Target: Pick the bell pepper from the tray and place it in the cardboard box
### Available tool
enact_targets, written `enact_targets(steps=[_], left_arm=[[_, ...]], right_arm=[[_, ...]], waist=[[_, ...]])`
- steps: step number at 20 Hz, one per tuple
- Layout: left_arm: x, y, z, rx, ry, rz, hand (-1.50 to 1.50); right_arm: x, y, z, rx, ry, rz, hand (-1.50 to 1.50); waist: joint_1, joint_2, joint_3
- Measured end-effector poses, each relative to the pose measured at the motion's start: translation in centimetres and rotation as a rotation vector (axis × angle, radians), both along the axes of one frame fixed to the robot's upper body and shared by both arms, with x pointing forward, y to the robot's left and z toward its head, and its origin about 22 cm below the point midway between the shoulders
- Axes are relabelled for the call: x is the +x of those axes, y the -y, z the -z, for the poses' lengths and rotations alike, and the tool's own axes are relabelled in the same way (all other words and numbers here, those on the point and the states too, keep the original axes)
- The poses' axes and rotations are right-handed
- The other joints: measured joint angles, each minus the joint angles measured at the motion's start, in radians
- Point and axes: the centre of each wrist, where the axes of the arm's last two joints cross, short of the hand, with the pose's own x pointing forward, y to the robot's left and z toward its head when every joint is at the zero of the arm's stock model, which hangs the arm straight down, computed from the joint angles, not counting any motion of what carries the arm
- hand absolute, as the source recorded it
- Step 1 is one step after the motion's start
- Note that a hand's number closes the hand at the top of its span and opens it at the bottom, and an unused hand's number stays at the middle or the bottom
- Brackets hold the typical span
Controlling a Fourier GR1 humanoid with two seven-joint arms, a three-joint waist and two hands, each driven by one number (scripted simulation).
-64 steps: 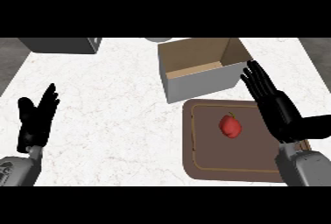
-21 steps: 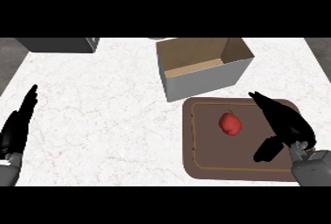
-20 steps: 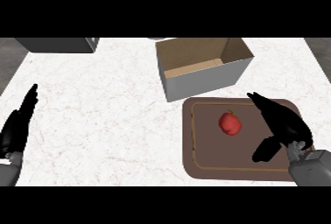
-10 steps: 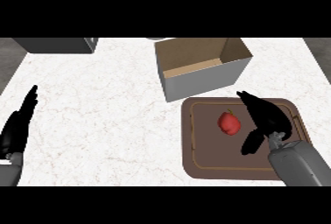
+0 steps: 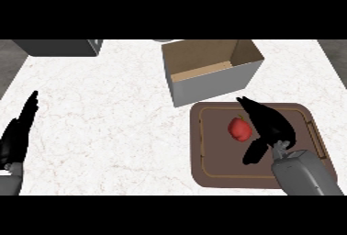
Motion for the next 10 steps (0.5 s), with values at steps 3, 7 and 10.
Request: enact_targets(steps=[3,7,10], left_arm=[[0.3,-0.4,-0.1,0.002,-0.001,-0.002,0.00],[0.3,0.0,-0.6,-0.007,-0.004,0.001,0.00],[0.0,-0.4,-0.4,-0.007,-0.001,0.000,0.00]], right_arm=[[0.1,-1.0,-0.6,0.016,0.015,-0.021,-1.50],[0.4,-1.8,-0.6,-0.002,-0.009,-0.026,-1.50],[0.2,-2.5,0.0,-0.041,-0.047,-0.012,-1.50]], waist=[[-0.001,0.000,0.000],[0.001,0.000,0.000],[0.001,0.000,0.000]])
